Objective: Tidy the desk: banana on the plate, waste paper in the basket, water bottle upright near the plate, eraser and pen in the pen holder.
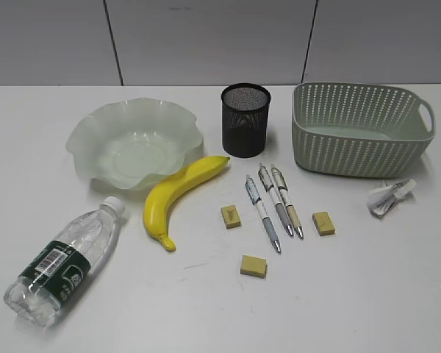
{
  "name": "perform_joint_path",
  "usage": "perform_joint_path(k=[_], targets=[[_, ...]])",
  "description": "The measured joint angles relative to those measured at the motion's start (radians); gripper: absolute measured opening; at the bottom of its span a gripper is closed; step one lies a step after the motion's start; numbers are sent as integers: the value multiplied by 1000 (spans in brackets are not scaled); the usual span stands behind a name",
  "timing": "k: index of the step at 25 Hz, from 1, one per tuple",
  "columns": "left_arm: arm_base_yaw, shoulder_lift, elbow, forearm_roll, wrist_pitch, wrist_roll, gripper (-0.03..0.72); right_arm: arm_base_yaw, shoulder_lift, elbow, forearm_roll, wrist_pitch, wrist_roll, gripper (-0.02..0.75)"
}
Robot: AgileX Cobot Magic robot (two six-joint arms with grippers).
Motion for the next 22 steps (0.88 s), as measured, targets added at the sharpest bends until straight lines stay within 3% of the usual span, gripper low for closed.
perform_joint_path(k=[22], targets=[[0,0,0,0,0,0,210,0,0,0,0,0,0,288]])
